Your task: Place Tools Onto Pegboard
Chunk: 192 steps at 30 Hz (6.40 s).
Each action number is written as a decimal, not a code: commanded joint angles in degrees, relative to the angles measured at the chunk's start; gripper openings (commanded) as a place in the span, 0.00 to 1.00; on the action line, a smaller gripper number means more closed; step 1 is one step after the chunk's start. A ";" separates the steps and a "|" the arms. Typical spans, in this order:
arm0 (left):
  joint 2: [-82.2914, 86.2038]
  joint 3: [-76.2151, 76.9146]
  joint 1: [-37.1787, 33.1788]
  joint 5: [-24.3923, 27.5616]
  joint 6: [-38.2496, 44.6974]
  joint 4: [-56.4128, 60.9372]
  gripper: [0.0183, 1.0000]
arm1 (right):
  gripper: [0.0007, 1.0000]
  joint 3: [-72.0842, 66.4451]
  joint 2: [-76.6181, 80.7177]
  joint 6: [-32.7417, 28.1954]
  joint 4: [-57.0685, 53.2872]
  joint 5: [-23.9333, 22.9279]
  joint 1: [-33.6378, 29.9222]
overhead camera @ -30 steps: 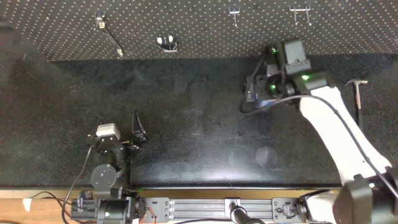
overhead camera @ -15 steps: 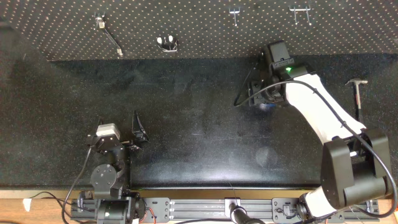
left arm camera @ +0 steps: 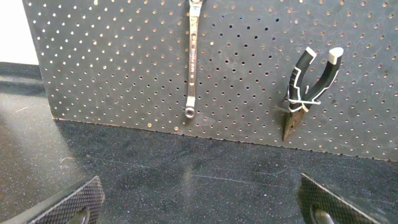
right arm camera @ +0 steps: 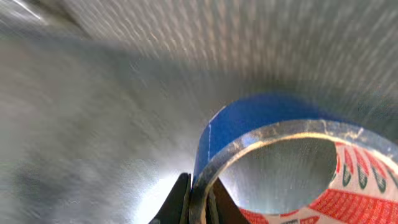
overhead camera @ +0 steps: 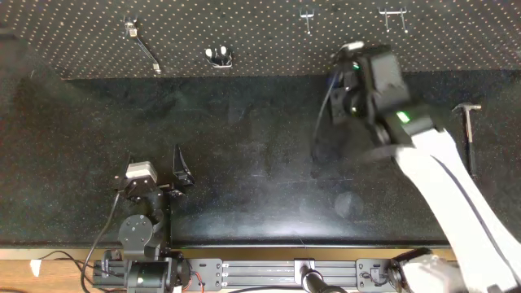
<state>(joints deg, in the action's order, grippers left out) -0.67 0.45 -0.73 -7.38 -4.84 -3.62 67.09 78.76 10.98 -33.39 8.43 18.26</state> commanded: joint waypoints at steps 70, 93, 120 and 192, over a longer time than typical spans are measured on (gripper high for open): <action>0.46 -0.13 -0.28 0.57 -0.70 -0.39 1.00 | 0.98 -1.05 11.82 -31.67 -25.94 -9.25 -49.31; 0.46 -0.13 -0.28 0.57 -0.70 -0.39 1.00 | 0.98 -1.03 25.00 -37.46 -20.04 -9.27 -53.22; 0.46 -0.13 -0.28 0.57 -0.70 -0.39 0.99 | 0.08 -1.07 27.61 -39.17 -17.68 -8.81 -53.22; 0.46 -0.13 -0.28 0.57 -0.70 -0.39 1.00 | 0.98 -51.43 -38.82 -9.11 35.45 9.03 -16.39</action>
<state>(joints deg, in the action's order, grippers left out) -0.62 0.45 -0.73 -7.18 -4.84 -3.64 22.09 46.28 -2.74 -1.34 16.69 0.49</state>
